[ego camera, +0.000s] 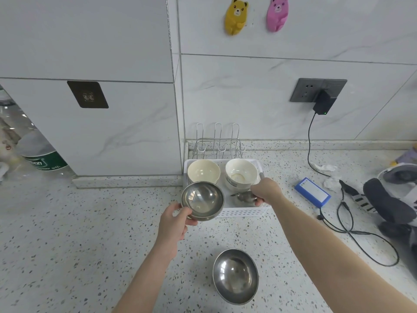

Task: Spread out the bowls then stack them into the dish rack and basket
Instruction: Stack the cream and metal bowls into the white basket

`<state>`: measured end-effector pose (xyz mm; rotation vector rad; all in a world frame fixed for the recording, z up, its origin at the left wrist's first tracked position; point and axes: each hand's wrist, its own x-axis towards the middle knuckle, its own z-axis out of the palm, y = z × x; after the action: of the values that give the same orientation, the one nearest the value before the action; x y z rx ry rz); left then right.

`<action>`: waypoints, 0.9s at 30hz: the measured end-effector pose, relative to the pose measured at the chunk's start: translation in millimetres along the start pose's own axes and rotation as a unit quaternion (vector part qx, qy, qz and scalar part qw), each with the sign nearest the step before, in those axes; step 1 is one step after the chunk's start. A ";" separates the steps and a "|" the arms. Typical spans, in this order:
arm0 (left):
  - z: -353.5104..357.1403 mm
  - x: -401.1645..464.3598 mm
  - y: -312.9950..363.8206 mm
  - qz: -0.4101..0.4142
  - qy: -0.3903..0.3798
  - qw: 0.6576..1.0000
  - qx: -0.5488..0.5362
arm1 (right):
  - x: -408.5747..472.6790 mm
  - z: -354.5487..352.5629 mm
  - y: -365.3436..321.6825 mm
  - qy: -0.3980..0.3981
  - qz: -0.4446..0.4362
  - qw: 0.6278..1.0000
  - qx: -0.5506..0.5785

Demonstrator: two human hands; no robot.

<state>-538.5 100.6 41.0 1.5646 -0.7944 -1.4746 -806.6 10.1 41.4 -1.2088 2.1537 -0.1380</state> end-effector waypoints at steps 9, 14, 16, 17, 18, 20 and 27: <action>2.2 1.8 -2.2 -0.002 -0.012 1.000 0.026 | -11.5 0.6 12.0 0.039 0.024 0.999 0.024; 5.5 12.3 10.6 -0.004 -0.022 0.998 0.057 | -45.3 -11.5 10.4 -0.005 -0.202 0.974 0.098; 9.3 17.7 16.4 -0.024 -0.022 0.998 0.059 | -64.8 -6.8 10.3 -0.112 -0.260 0.939 0.196; 11.2 20.7 18.6 -0.036 -0.021 0.997 0.060 | -70.4 -2.7 10.9 -0.148 -0.278 0.923 0.220; 13.0 23.5 20.3 -0.047 -0.022 0.997 0.063 | -73.8 2.2 11.3 -0.169 -0.294 0.914 0.225; 16.3 28.6 22.3 -0.072 -0.034 0.995 0.059 | -76.0 12.4 11.9 -0.178 -0.310 0.908 0.218; 17.5 41.0 25.1 -0.101 -0.055 0.986 0.117 | -60.4 24.8 4.4 -0.138 -0.268 0.927 0.223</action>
<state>-548.9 50.7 44.4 1.7944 -0.9228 -1.6737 -773.5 65.9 50.0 -1.4063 1.4037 -0.6187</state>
